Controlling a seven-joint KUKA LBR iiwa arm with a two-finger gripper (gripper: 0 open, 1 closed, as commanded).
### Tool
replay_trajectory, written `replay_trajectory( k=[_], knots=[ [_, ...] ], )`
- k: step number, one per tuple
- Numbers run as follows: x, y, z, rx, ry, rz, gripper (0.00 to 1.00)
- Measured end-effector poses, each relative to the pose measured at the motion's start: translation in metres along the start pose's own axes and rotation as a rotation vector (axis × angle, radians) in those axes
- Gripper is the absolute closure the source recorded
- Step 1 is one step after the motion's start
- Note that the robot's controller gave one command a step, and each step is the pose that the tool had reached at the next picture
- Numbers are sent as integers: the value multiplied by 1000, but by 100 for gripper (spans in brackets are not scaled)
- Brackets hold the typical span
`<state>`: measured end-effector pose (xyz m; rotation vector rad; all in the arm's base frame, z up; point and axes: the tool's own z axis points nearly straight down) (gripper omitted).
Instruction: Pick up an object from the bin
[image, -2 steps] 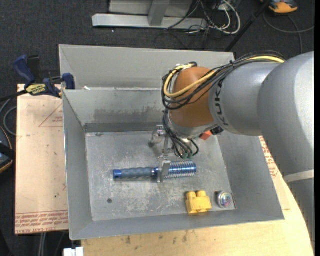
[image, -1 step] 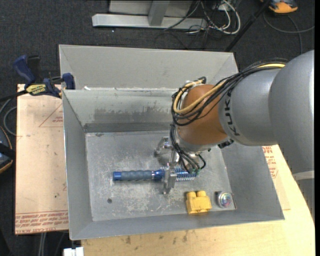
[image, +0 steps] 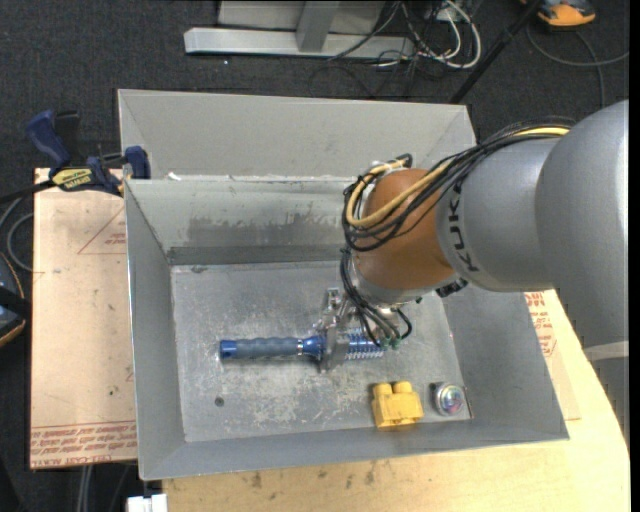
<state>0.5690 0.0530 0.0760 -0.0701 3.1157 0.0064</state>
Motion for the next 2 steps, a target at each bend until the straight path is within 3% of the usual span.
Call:
replay_trajectory(
  k=[1,2],
  knots=[
    [-13,-4,-107,2,15,-62,100],
    [7,1,-192,2,16,-71,100]
  ],
)
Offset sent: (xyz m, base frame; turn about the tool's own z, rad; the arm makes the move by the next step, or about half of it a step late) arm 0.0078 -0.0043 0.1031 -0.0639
